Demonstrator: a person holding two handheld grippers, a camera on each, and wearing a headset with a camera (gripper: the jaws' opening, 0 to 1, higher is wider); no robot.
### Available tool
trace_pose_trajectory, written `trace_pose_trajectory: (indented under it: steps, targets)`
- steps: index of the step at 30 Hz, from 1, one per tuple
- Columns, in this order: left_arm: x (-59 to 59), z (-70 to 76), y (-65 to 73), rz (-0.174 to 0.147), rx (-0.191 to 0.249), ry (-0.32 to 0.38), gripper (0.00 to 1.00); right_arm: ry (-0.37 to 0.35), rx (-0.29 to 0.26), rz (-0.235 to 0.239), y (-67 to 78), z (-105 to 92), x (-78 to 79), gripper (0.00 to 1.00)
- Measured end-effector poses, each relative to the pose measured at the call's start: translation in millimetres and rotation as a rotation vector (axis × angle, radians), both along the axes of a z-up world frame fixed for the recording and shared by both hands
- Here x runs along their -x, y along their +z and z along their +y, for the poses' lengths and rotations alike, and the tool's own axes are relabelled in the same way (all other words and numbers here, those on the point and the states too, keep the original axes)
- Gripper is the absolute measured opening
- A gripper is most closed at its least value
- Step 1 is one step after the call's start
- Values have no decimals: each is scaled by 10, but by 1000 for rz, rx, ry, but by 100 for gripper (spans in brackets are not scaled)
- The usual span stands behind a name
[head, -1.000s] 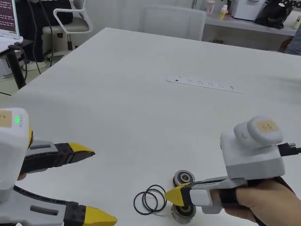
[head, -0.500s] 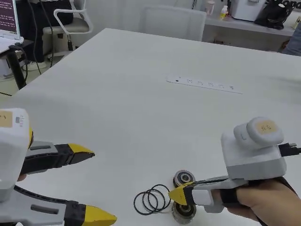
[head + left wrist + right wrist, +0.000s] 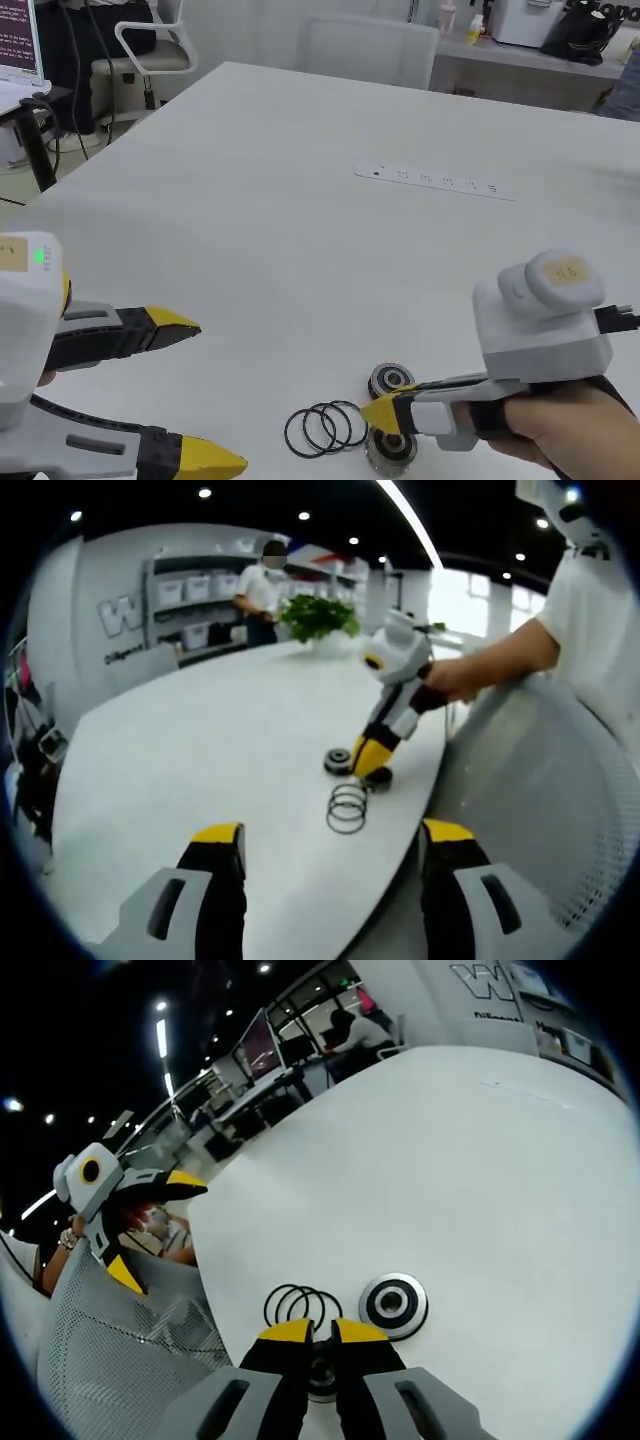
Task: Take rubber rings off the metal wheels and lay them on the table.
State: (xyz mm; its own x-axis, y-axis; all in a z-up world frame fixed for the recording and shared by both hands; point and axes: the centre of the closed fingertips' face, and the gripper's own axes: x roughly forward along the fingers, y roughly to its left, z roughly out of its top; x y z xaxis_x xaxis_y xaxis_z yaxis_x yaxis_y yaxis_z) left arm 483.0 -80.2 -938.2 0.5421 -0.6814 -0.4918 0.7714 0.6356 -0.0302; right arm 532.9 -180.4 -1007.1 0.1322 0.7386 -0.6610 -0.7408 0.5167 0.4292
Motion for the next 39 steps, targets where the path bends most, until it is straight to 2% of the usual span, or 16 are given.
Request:
trace_pose_trajectory:
  steps: [16,27,34,39]
  targets:
    - [2,4,-13,3,-5,-6,71,-59,-28,-13,79,-66,-136,5]
    - [8,-2,-24,2,-25,-20,72,-161,-73,-27,191,-187,-330,4]
    - [-3,-14,37,-20,-61,-46,73,-222,-96,-22,220,-271,-436,4]
    - [-55,-73,156,-48,-82,-73,74,-262,-107,-15,233,-322,-484,4]
